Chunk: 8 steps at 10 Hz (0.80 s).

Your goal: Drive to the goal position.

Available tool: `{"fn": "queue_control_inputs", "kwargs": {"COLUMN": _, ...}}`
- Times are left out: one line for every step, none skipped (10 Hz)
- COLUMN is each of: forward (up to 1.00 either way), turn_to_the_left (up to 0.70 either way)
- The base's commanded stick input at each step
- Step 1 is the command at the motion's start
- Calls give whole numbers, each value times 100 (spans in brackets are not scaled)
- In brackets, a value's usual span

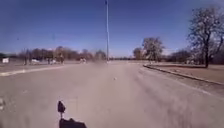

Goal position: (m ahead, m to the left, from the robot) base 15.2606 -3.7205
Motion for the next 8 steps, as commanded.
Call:
{"fn": "queue_control_inputs", "kwargs": {"forward": 100, "turn_to_the_left": -27}}
{"fn": "queue_control_inputs", "kwargs": {"forward": 100, "turn_to_the_left": -27}}
{"fn": "queue_control_inputs", "kwargs": {"forward": 100, "turn_to_the_left": -27}}
{"fn": "queue_control_inputs", "kwargs": {"forward": 100, "turn_to_the_left": -27}}
{"fn": "queue_control_inputs", "kwargs": {"forward": 100, "turn_to_the_left": -27}}
{"fn": "queue_control_inputs", "kwargs": {"forward": 100, "turn_to_the_left": -27}}
{"fn": "queue_control_inputs", "kwargs": {"forward": 100, "turn_to_the_left": -27}}
{"fn": "queue_control_inputs", "kwargs": {"forward": 100, "turn_to_the_left": -27}}
